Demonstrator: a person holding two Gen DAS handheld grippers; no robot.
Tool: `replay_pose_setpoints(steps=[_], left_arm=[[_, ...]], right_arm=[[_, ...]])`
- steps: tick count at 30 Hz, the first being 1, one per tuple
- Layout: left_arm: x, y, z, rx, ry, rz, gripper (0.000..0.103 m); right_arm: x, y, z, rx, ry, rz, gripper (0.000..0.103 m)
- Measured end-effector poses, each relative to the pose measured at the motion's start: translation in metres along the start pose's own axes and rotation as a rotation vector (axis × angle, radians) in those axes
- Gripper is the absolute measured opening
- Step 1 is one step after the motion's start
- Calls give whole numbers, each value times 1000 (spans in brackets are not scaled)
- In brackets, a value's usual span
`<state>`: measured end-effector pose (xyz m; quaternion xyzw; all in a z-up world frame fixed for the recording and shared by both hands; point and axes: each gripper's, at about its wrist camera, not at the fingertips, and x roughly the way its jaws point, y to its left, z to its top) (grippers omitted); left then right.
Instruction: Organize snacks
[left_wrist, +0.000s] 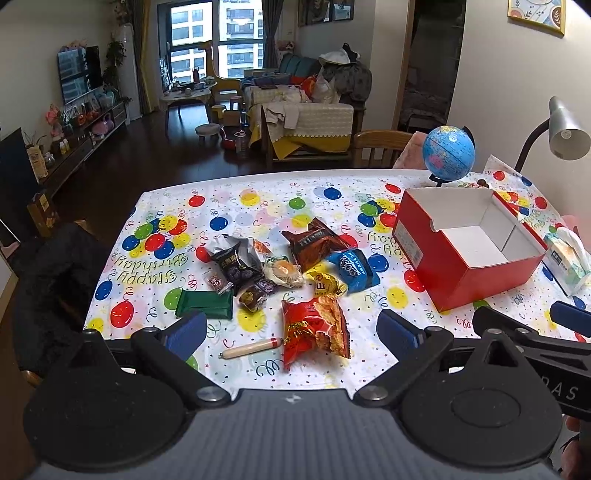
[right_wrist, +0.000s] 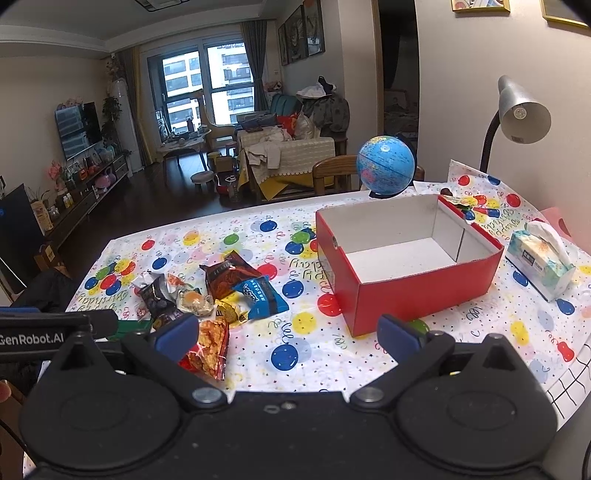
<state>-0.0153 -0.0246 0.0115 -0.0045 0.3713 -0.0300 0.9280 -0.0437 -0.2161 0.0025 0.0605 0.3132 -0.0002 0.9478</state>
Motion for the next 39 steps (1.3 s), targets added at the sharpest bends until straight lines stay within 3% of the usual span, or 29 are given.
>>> replay_pose_setpoints(steps=[39], left_arm=[[1, 5, 3, -43, -11, -30, 99]], right_arm=[[-2, 11, 6, -18, -43, -3, 102]])
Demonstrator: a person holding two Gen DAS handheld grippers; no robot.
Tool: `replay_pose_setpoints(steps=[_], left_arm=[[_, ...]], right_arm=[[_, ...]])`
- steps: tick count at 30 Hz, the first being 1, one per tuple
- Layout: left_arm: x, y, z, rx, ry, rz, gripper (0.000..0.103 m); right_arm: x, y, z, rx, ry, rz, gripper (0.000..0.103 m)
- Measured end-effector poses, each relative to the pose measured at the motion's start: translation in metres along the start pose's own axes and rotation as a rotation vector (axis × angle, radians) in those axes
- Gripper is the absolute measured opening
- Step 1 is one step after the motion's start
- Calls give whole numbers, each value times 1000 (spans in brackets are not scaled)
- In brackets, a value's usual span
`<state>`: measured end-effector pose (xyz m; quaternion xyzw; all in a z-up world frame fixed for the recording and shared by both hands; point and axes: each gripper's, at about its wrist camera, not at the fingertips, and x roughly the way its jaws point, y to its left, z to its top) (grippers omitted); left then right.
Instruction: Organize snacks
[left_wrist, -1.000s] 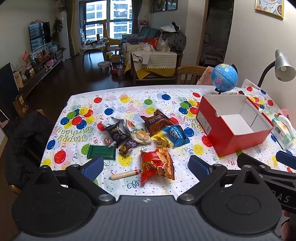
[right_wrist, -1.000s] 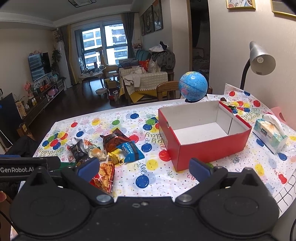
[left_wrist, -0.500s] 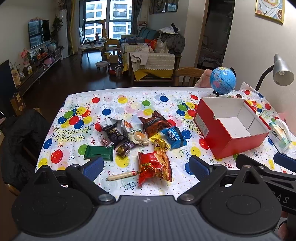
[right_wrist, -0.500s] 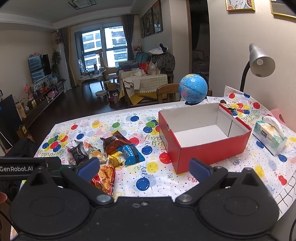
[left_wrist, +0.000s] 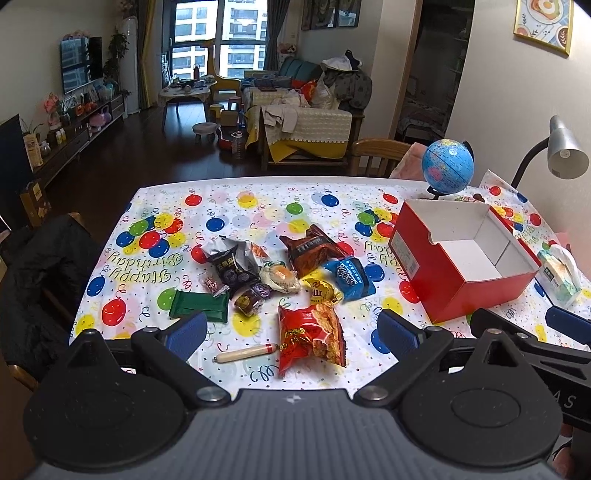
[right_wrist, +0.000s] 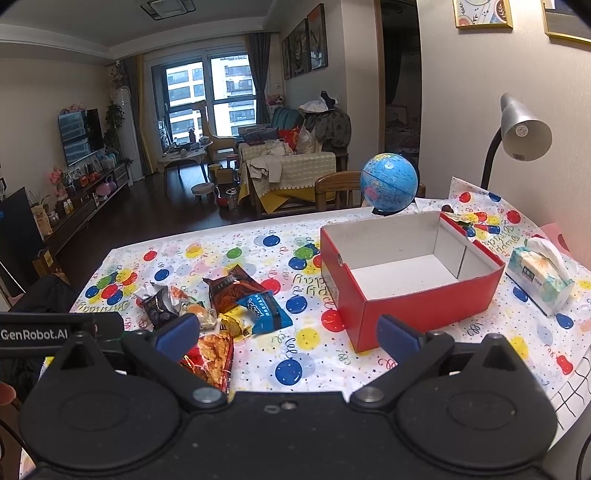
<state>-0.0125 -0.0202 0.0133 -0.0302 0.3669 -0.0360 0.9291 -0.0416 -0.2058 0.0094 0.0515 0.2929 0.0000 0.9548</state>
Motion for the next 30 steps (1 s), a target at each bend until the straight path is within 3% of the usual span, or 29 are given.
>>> replay_pose_setpoints(steps=[25, 30], left_arm=[[41, 50, 5, -82, 45, 68, 99], [69, 70, -3, -70, 111, 81, 99]], right_arm=[[52, 26, -3, -88, 52, 101, 100], [77, 29, -9, -123, 105, 128, 100]])
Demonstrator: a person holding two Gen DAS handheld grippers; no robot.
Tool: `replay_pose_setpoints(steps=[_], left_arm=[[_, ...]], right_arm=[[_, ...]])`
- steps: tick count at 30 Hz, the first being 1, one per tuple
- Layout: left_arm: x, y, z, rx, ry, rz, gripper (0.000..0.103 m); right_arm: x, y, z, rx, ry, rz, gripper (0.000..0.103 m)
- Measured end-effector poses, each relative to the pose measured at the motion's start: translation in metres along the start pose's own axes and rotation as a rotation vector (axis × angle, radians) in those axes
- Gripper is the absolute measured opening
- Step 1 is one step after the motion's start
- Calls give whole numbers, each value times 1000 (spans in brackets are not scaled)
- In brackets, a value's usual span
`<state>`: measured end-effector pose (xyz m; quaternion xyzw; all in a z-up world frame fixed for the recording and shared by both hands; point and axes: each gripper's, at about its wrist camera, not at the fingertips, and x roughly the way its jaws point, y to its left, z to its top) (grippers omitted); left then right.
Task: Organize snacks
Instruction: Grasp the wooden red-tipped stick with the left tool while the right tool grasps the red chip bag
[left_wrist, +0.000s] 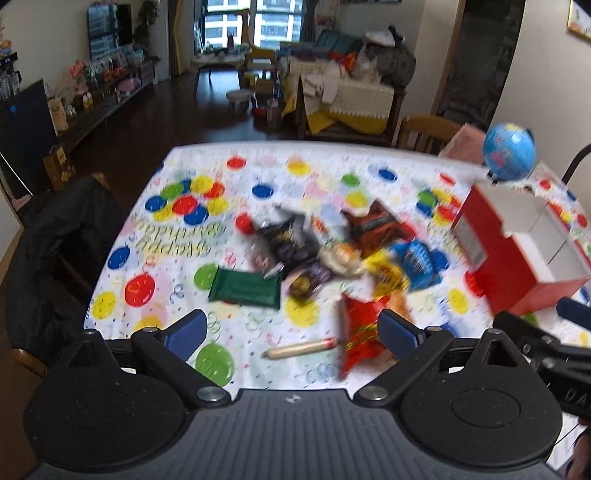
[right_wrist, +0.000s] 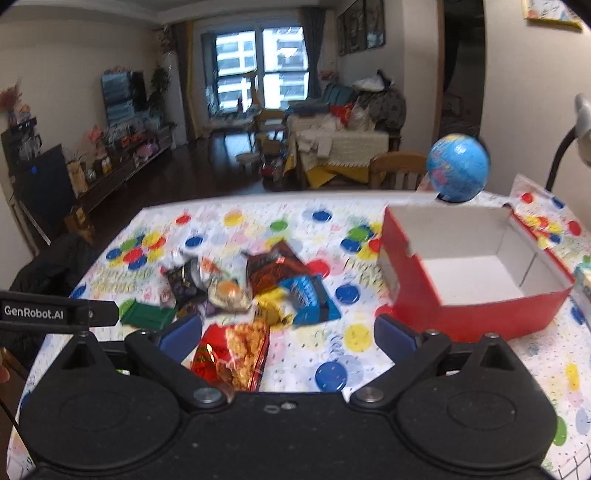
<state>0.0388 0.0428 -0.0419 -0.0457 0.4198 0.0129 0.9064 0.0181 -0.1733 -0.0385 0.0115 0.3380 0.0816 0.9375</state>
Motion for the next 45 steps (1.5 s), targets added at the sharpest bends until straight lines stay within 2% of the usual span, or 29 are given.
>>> replay_pose_setpoints(steps=[5, 11, 15, 20, 26, 32, 37, 40, 41, 42, 45], left_arm=[[31, 12, -11, -2, 64, 7, 99], [56, 26, -21, -18, 113, 4, 99], [71, 19, -25, 59, 120, -6, 98], [86, 11, -24, 165, 103, -29, 98], [104, 13, -20, 208, 130, -48, 98], [120, 7, -24, 294, 154, -81, 98], [127, 3, -24, 339, 169, -110, 98], [130, 2, -23, 361, 178, -122, 98], [131, 1, -23, 370, 178, -123, 97], [132, 1, -22, 377, 180, -131, 88], [136, -1, -21, 395, 196, -141, 75]], right_arm=[[34, 0, -6, 16, 101, 40, 88], [61, 6, -6, 30, 162, 91, 90], [81, 13, -3, 26, 210, 117, 94], [108, 21, -1, 26, 267, 116, 96], [138, 30, -6, 27, 323, 90, 96], [159, 38, -12, 22, 376, 73, 96], [156, 35, -12, 52, 383, 116, 77], [154, 33, -13, 58, 389, 120, 75], [153, 32, -13, 61, 388, 120, 73], [152, 31, -13, 66, 387, 116, 72], [148, 25, -14, 81, 381, 113, 72]])
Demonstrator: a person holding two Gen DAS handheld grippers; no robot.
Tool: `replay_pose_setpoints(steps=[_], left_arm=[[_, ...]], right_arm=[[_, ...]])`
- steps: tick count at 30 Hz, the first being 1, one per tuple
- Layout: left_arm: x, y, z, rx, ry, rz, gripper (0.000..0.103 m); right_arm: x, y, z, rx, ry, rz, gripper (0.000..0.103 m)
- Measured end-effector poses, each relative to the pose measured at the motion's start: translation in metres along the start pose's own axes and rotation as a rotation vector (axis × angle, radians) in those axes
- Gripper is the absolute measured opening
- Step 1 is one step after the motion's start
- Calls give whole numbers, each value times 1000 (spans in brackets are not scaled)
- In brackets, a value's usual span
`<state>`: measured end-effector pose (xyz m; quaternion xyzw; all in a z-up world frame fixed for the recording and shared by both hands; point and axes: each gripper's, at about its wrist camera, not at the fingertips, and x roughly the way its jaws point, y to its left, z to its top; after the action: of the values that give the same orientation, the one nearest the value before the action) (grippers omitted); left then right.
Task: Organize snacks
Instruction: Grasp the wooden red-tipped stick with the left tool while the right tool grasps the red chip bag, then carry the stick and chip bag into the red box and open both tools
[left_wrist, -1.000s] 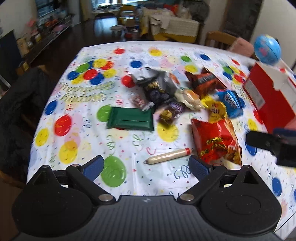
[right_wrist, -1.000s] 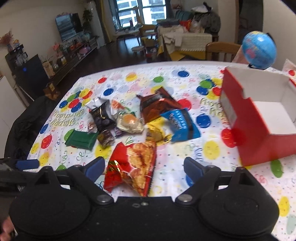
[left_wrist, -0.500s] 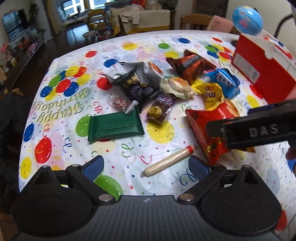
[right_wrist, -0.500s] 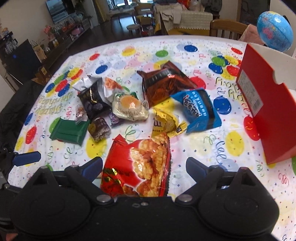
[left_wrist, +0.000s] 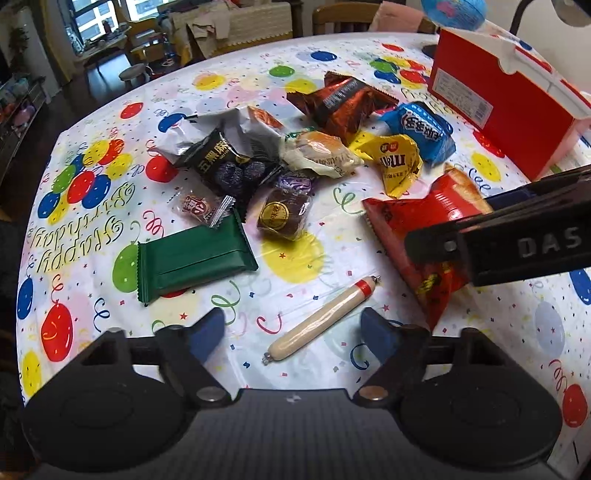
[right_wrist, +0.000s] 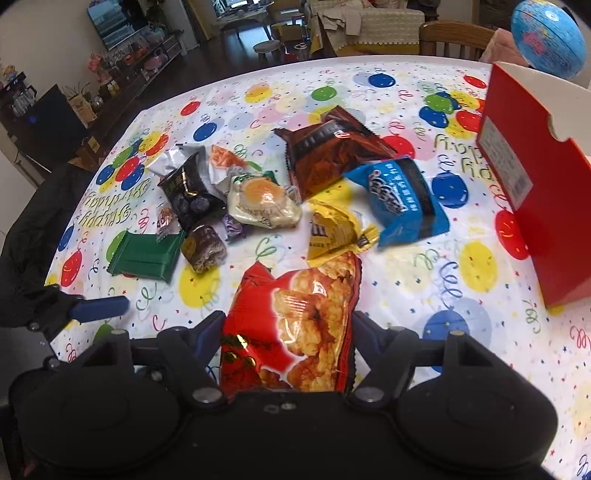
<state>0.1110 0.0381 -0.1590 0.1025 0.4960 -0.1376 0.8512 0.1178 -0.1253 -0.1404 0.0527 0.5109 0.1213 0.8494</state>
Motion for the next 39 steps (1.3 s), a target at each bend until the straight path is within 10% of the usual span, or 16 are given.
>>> replay_pose_setpoints(steps=[7, 17, 39], left_arm=[[4, -6, 0, 30, 39, -97, 55], [1, -22, 2, -3, 40, -32, 10], [-63, -84, 66, -200, -80, -14, 10]], right_arm=[[-15, -15, -9, 37, -7, 5, 71], [-39, -33, -22, 59, -46, -20, 71], [-143, -112, 22, 23, -216, -13, 69]])
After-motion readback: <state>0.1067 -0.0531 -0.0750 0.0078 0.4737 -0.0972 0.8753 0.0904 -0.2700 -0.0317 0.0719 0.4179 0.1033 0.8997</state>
